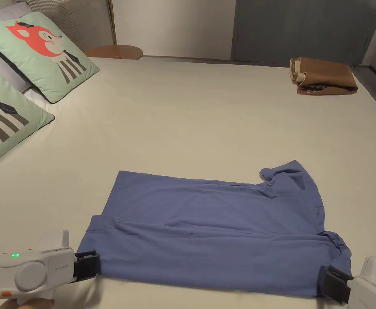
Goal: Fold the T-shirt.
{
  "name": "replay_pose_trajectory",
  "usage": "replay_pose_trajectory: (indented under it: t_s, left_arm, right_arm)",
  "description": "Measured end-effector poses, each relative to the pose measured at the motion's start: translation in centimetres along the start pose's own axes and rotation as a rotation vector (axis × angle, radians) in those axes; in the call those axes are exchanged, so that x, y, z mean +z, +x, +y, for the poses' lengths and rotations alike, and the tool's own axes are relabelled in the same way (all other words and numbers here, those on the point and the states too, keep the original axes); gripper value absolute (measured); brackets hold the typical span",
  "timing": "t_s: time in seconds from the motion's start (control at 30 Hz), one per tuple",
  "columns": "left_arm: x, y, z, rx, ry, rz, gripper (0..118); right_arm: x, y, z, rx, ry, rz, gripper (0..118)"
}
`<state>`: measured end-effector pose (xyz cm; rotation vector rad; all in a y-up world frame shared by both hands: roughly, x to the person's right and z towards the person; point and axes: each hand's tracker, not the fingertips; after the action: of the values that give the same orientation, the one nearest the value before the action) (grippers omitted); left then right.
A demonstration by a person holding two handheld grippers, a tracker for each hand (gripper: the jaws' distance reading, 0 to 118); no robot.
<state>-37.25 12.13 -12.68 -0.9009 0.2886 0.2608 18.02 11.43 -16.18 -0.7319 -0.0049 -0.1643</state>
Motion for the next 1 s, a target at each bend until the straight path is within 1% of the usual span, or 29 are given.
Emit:
replay_pose_trajectory:
  t_s: [0.03,0.07,0.1,0.17,0.23,0.27,0.37,0.43,0.53,0.57,0.6,0.63,0.67,0.73,0.77,0.87,1.0]
  left_arm:
    - [0.7,0.6,0.4,-0.003,0.044,-0.013,96]
    - [1.5,1.3,1.1,-0.004,0.092,-0.017,99]
    - [2.5,2.1,2.0,-0.005,0.147,-0.024,99]
    - [4.1,4.0,3.6,-0.015,0.232,-0.037,99]
    - [5.9,5.9,5.2,-0.044,0.304,-0.069,99]
    - [6.8,6.9,5.9,-0.053,0.361,-0.079,99]
    - [9.5,10.3,6.3,-0.088,0.562,-0.066,99]
    - [10.7,11.7,6.3,-0.117,0.673,-0.073,99]
    - [11.7,13.6,6.2,-0.151,0.79,-0.069,99]
    - [11.6,13.6,6.1,-0.162,0.82,-0.073,97]
    - [11.7,13.9,5.9,-0.162,0.852,-0.075,91]
    - [11.7,14.2,5.7,-0.163,0.875,-0.073,81]
    - [11.7,14.3,5.6,-0.162,0.863,-0.075,59]
    - [11.0,14.3,6.0,-0.157,0.85,-0.095,9]
    - [10.7,14.2,6.0,-0.161,0.835,-0.115,0]
    - [9.6,14.2,6.4,-0.157,0.804,-0.128,0]
    - [8.4,14.2,7.6,-0.162,0.777,-0.113,0]
  right_arm:
    - [0.6,-0.4,0.9,0.004,0.036,0.009,96]
    - [1.5,-0.9,2.0,0.015,0.087,0.023,110]
    - [2.4,-1.5,3.0,0.025,0.144,0.034,113]
    - [4.4,-3.3,5.2,0.061,0.257,0.047,112]
    - [5.9,-4.9,6.8,0.094,0.346,0.04,112]
    - [7.0,-6.0,7.7,0.11,0.394,0.038,112]
    - [8.7,-7.8,9.0,0.147,0.534,0.011,112]
    - [9.2,-8.8,9.6,0.168,0.586,-0.005,110]
    - [9.7,-9.6,10.1,0.187,0.64,-0.023,107]
    - [9.8,-9.9,10.1,0.196,0.653,-0.029,99]
    - [9.9,-10.1,10.2,0.202,0.655,-0.032,91]
    - [9.4,-10.1,10.1,0.21,0.659,-0.032,81]
    - [9.1,-10.2,10.1,0.215,0.665,-0.034,63]
    - [8.8,-10.4,10.2,0.219,0.675,-0.042,24]
    - [8.7,-10.4,10.3,0.22,0.673,-0.04,1]
    - [8.5,-10.2,10.4,0.218,0.652,-0.011,0]
    - [7.5,-10.6,10.9,0.228,0.655,-0.016,0]
